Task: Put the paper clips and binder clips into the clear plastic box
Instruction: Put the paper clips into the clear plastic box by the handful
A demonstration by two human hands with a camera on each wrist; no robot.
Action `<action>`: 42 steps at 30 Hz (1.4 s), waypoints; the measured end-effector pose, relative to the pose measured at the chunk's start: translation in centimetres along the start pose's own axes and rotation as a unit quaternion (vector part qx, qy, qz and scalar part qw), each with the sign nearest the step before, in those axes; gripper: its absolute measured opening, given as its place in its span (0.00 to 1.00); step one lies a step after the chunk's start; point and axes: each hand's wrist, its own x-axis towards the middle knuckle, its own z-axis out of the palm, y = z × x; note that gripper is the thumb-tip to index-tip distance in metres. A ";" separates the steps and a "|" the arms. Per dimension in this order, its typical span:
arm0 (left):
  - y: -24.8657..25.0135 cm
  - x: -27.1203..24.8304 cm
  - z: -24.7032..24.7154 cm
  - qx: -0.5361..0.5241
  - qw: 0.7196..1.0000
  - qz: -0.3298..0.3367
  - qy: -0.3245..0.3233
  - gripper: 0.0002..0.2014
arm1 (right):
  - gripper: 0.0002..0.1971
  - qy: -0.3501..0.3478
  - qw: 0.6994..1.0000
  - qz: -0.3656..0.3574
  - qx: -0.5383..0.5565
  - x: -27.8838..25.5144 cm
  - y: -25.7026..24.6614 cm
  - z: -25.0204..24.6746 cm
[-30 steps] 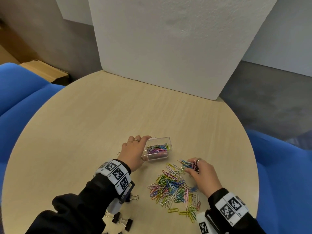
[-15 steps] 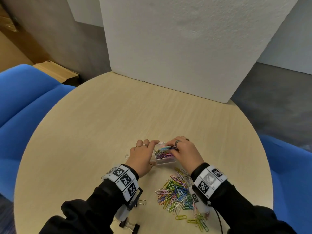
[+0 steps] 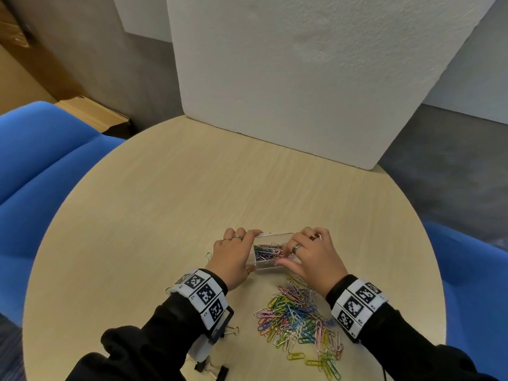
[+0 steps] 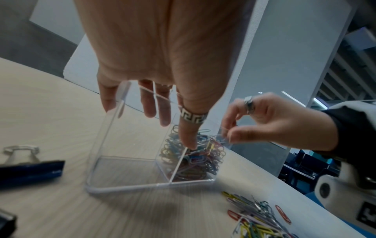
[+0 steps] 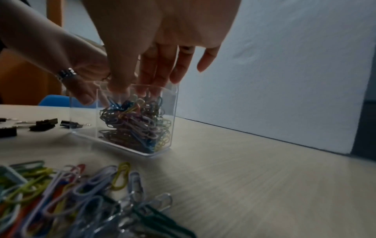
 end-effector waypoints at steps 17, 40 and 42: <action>-0.1 0.0 0.0 0.000 1.000 0.006 -0.003 0.35 | 0.13 -0.070 0.997 0.013 -0.018 0.1 -1.4 0.7; -0.2 0.1 0.3 0.003 1.000 0.000 0.005 0.34 | 0.17 -0.108 0.994 -0.007 -0.026 0.5 -3.0 1.0; -0.2 0.0 0.4 0.001 1.000 0.001 0.007 0.34 | 0.10 -0.092 0.996 -0.012 -0.006 0.5 -2.6 1.1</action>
